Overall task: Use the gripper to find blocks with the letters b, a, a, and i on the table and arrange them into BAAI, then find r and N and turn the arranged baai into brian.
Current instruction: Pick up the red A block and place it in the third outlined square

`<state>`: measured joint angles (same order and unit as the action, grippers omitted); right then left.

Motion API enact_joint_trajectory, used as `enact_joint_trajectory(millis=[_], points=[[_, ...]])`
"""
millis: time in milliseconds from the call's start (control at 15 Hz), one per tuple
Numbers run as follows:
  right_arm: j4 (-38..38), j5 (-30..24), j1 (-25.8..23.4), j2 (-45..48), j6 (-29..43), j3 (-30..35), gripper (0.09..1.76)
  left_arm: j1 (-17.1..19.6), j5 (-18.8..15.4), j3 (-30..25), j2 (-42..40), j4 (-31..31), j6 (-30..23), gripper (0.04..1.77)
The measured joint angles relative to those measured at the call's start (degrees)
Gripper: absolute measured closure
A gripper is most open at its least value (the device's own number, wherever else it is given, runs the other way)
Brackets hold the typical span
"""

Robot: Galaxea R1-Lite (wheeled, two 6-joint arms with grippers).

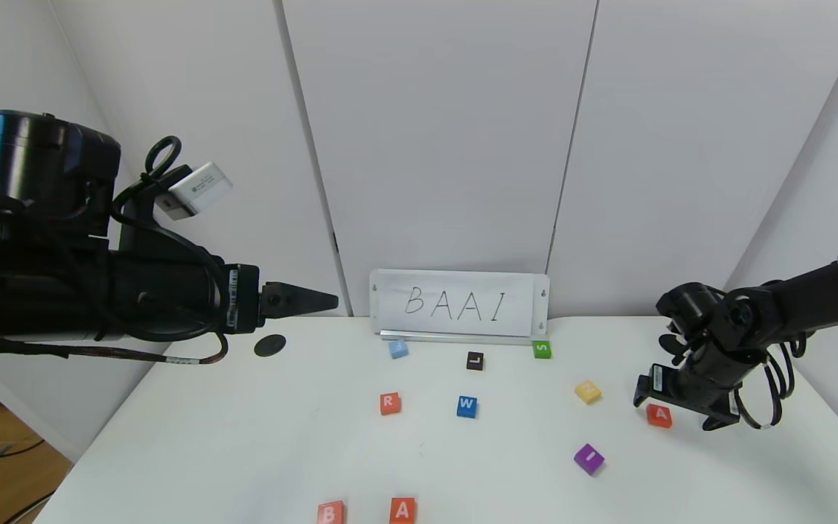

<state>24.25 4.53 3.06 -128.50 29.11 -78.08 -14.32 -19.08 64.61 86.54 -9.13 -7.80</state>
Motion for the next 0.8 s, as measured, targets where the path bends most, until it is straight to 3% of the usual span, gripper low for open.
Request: enact_joint_trajectory(millis=[467,800], points=[[0.06,0.2,-0.01,-0.79,0.04,-0.48,0.14,0.0,0.0,-0.11,0.01,-0.01,0.26,0.09],[0.09,1.4,0.13,-1.05,0.11,-0.44,0.86,0.0,0.0,-0.09,0.01,0.0,0.28,0.09]])
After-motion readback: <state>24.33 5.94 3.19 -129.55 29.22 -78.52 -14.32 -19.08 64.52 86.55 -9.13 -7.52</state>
